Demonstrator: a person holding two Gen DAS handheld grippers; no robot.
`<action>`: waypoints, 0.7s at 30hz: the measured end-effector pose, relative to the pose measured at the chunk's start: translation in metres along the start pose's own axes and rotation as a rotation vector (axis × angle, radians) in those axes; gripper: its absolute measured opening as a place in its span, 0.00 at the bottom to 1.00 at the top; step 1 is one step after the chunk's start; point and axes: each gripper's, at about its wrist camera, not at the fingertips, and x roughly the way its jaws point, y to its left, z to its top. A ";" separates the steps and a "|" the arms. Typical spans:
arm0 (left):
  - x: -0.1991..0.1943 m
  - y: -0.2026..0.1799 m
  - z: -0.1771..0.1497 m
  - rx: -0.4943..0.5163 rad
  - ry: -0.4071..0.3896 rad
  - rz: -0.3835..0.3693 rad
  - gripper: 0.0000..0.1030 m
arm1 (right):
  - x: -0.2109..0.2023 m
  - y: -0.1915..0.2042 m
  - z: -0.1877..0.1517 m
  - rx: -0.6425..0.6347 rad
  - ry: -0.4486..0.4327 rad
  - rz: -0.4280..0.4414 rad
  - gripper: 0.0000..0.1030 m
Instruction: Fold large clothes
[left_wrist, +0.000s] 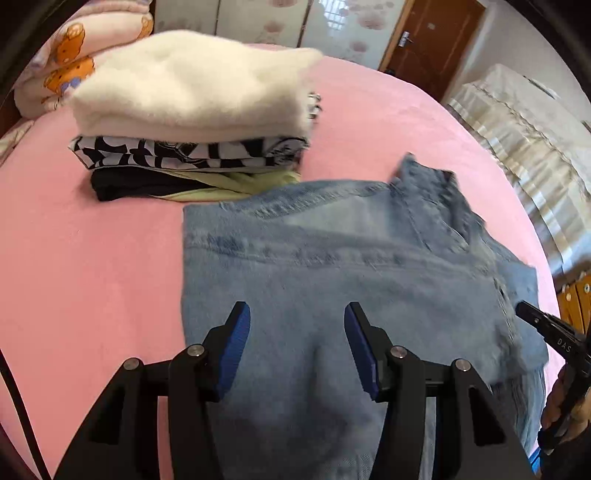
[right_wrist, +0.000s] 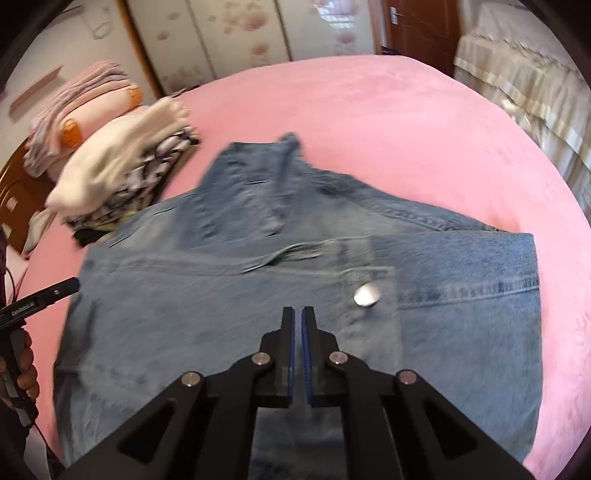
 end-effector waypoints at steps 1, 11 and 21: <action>-0.006 -0.007 -0.009 0.007 -0.008 -0.006 0.51 | -0.005 0.010 -0.005 -0.010 0.000 0.011 0.05; 0.015 -0.026 -0.084 0.001 0.033 0.060 0.51 | 0.014 0.071 -0.057 -0.094 0.048 0.008 0.05; 0.004 -0.005 -0.089 -0.024 -0.012 0.072 0.51 | 0.005 -0.015 -0.072 0.059 0.031 -0.065 0.01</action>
